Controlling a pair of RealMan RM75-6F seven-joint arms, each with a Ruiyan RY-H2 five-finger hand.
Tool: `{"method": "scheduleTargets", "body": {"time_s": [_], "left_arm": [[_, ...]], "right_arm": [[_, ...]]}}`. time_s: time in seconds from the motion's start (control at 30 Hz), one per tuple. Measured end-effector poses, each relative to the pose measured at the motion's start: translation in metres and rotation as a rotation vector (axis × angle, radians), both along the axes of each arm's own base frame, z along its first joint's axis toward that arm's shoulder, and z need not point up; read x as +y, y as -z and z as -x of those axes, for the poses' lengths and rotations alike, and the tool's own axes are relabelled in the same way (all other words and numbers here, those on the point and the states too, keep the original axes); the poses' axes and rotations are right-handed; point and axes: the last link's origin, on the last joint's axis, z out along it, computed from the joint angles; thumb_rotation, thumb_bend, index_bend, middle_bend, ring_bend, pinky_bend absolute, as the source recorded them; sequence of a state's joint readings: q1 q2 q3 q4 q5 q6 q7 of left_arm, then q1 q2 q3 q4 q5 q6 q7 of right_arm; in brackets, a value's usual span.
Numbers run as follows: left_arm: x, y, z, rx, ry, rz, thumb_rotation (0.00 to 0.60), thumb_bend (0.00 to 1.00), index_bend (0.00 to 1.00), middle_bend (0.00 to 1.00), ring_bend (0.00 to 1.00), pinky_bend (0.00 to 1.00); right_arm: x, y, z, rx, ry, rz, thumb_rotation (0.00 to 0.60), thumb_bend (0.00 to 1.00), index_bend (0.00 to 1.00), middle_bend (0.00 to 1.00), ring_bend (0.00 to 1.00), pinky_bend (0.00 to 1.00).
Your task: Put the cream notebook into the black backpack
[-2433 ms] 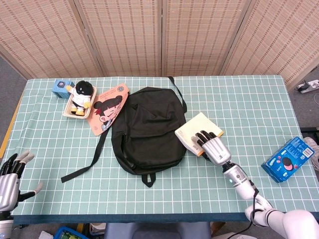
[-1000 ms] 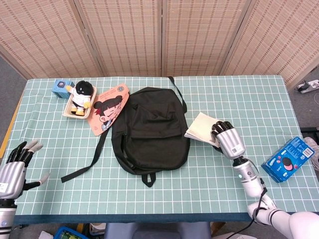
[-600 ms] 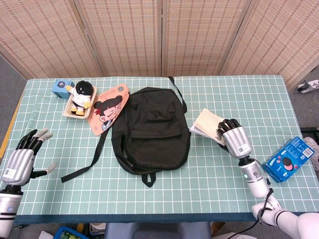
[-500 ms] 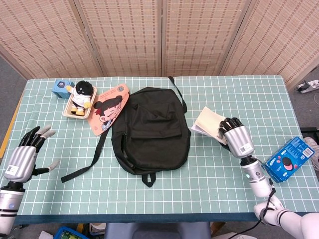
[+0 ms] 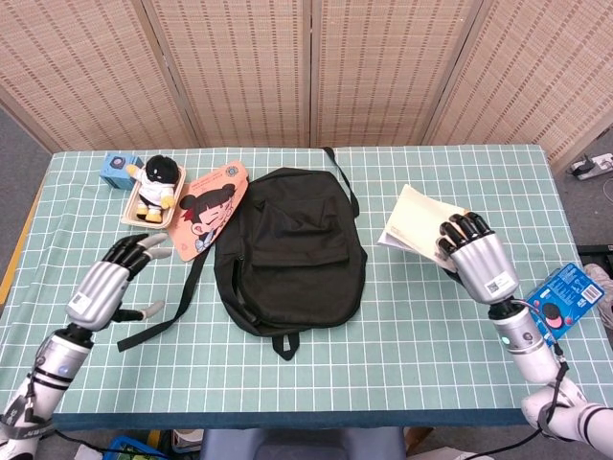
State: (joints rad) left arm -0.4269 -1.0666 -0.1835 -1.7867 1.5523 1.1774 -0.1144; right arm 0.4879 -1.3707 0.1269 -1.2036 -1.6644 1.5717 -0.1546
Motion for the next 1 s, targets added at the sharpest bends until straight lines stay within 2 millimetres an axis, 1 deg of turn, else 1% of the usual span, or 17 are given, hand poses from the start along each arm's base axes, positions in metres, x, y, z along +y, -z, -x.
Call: {"method": "scheduleTargets", "body": {"time_s": [0.1,0.23,0.43,0.63,0.8,0.93,1.0], "left_arm": [[0.008,0.014,-0.016,-0.011,0.068,0.070,0.600,0.22,0.32,0.21,0.15,0.09],[0.017,0.039,-0.037,-0.006,0.155,0.166,0.600,0.22,0.36,0.28,0.19,0.15],[0.030,0.078,-0.066,0.022,0.234,0.273,0.600,0.22,0.37,0.29,0.20,0.15],[0.042,0.115,-0.088,0.075,0.269,0.341,0.600,0.22,0.35,0.29,0.20,0.15],[0.052,0.139,-0.094,0.144,0.259,0.352,0.600,0.22,0.33,0.29,0.20,0.15],[0.059,0.158,-0.093,0.192,0.224,0.359,0.600,0.22,0.31,0.29,0.20,0.15],[0.061,0.164,-0.091,0.216,0.213,0.360,0.600,0.22,0.30,0.29,0.20,0.15]], "right_arm": [[0.004,-0.013,-0.002,0.011,-0.003,0.027,0.600,0.59,0.80,0.48,0.33,0.33],[0.008,-0.023,-0.001,0.019,0.008,0.046,0.600,0.59,0.80,0.48,0.33,0.33],[0.010,-0.026,0.000,0.025,0.014,0.051,0.600,0.59,0.80,0.48,0.33,0.33],[0.010,-0.025,0.001,0.028,0.017,0.044,0.600,0.59,0.80,0.48,0.33,0.33],[0.010,-0.024,0.002,0.023,0.021,0.043,0.600,0.59,0.80,0.48,0.33,0.33],[0.010,-0.024,0.005,0.019,0.025,0.042,0.600,0.59,0.80,0.48,0.33,0.33],[0.011,-0.024,0.006,0.017,0.028,0.042,0.600,0.59,0.80,0.48,0.33,0.33]]}}
